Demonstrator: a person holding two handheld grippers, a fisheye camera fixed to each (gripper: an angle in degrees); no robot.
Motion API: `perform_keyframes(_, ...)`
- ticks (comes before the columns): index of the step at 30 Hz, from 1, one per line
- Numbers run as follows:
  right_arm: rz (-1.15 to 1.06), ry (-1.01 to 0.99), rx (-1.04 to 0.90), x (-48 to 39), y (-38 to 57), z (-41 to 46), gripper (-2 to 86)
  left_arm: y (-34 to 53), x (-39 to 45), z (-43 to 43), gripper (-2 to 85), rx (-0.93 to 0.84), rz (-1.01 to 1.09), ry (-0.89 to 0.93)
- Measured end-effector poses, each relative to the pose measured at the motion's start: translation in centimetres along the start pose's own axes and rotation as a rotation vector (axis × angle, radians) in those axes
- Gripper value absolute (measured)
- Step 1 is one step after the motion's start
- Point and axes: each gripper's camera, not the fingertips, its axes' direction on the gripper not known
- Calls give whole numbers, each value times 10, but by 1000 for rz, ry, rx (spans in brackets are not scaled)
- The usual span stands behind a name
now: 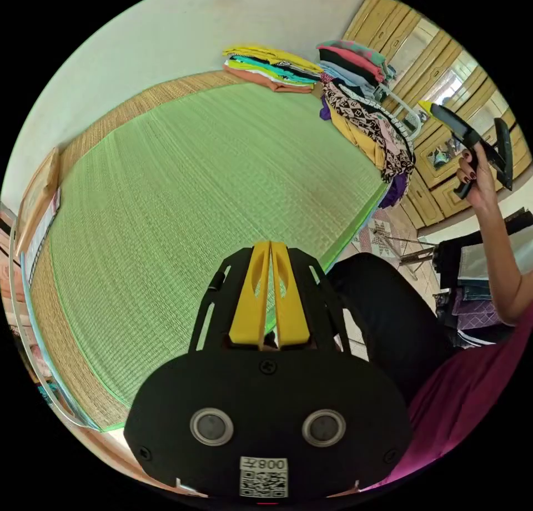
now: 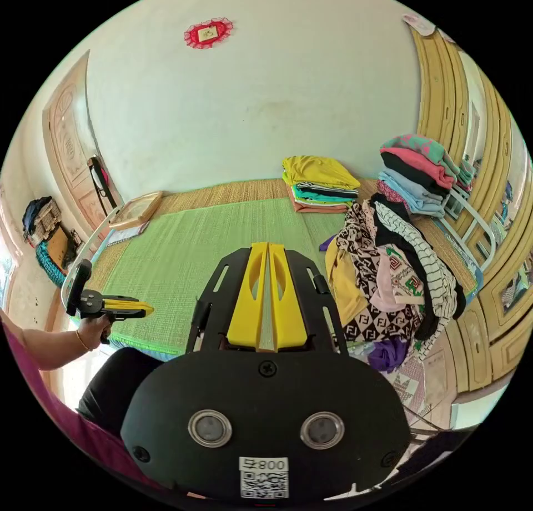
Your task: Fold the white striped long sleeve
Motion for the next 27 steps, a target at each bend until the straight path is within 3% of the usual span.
perform_keyframes(4, 114, 31, -54, 36, 31, -1, 10, 33, 12, 32, 3, -124, -18, -63)
perform_keyframes(12, 315, 47, -86, 132, 55, 24, 67, 69, 13, 40, 2, -104, -102, 36)
perform_keyframes(16, 315, 103, -113, 164, 45, 50, 68, 85, 12, 45, 2, -104, -156, 83)
perform_keyframes(27, 296, 228, -132, 275, -39, 116, 73, 110, 40, 58, 2, -134, -160, -37)
